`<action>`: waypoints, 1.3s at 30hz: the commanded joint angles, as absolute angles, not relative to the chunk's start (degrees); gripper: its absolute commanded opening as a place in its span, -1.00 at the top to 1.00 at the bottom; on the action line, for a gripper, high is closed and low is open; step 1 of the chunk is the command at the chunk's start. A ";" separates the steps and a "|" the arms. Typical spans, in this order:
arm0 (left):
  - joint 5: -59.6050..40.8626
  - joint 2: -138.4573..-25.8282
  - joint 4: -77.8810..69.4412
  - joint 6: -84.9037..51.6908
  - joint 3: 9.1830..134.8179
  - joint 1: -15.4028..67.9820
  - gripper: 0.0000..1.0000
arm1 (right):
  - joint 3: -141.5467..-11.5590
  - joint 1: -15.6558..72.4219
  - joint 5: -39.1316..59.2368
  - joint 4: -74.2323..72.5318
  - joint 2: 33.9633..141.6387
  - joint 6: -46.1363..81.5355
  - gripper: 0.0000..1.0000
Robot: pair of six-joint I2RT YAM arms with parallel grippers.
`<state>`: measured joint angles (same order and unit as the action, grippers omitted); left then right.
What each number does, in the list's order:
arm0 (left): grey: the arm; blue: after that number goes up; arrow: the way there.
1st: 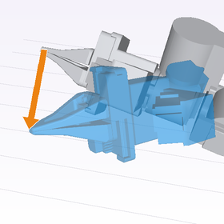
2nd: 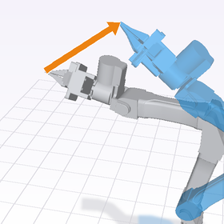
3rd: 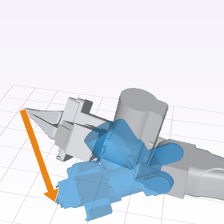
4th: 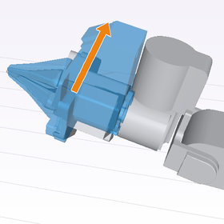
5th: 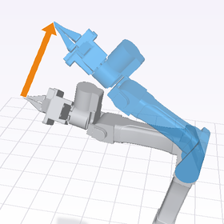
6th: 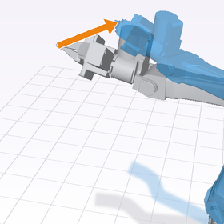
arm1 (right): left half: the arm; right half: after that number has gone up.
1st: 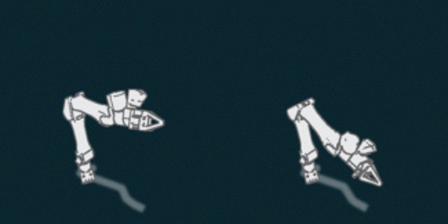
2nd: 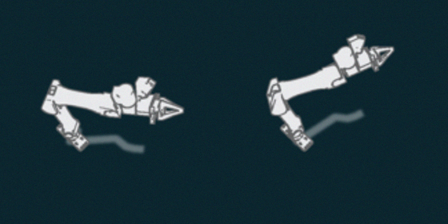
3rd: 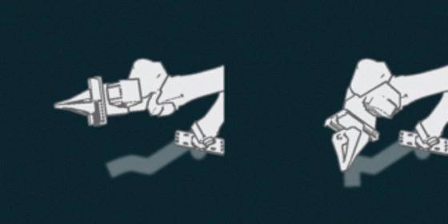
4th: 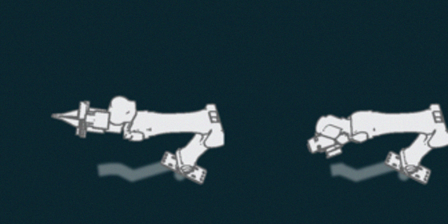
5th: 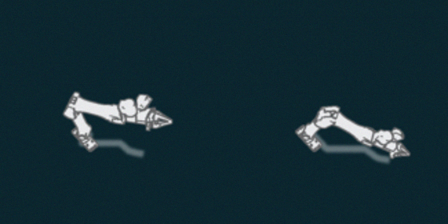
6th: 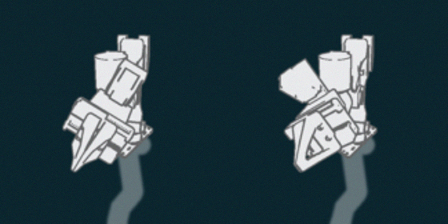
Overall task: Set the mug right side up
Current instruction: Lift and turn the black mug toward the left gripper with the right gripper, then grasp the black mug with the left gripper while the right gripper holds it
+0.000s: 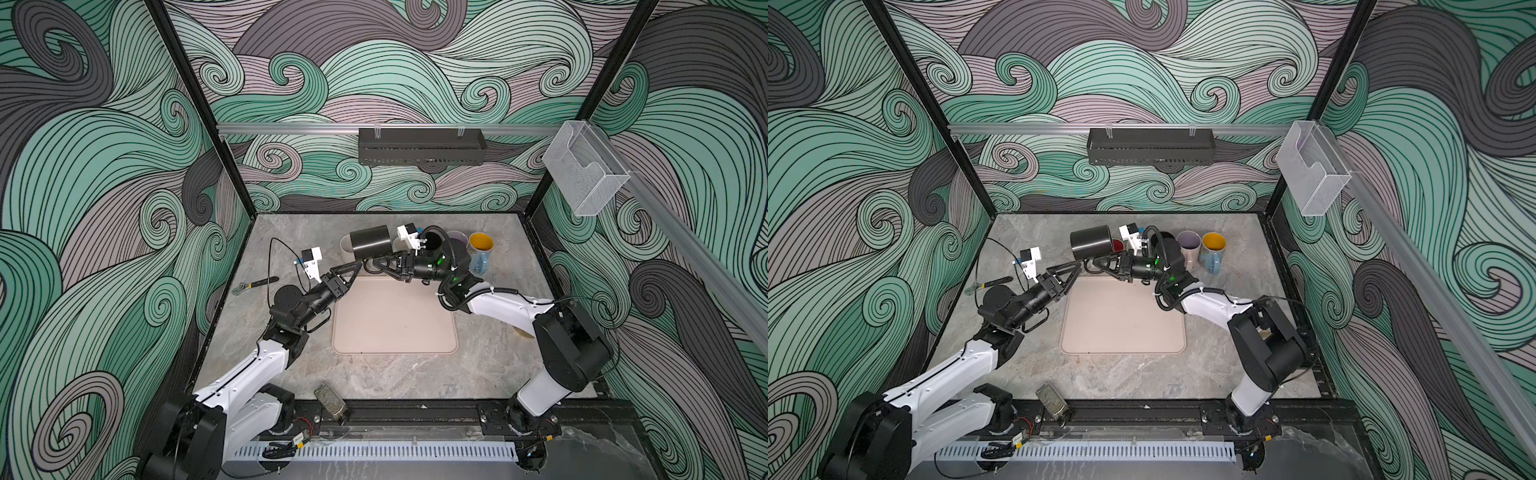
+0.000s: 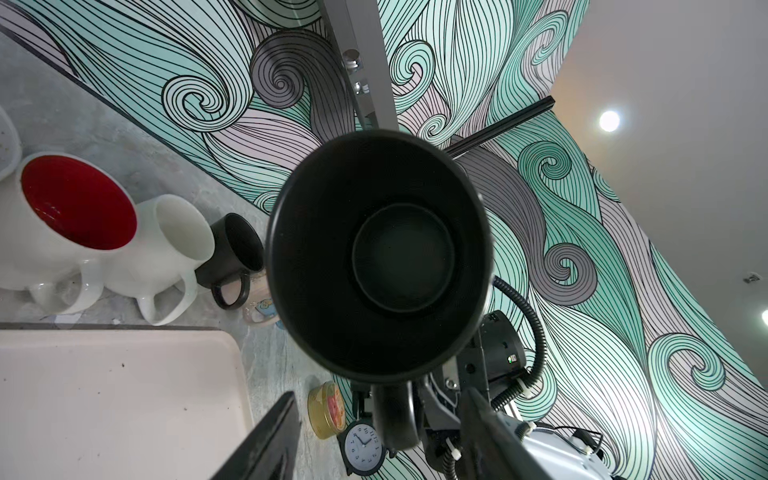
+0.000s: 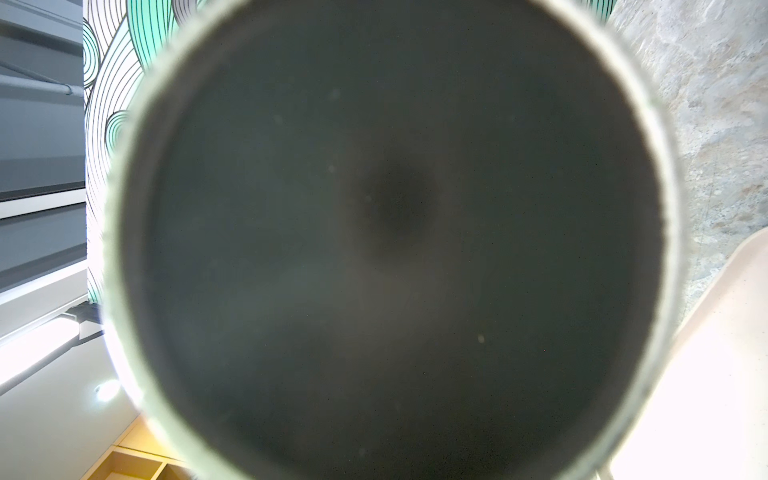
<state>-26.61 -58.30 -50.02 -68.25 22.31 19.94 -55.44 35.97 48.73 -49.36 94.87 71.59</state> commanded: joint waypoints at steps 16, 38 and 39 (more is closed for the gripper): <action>-27.07 -59.73 -52.88 -69.72 24.45 19.35 0.37 | -58.68 39.43 53.06 -59.72 97.07 72.60 1.00; -23.55 -53.06 -48.44 -67.59 21.79 19.23 1.00 | -58.40 38.85 50.44 -58.01 97.48 71.11 0.53; -23.55 -53.07 -48.43 -67.52 21.82 19.18 1.00 | -58.45 38.81 50.44 -57.83 97.42 71.03 0.51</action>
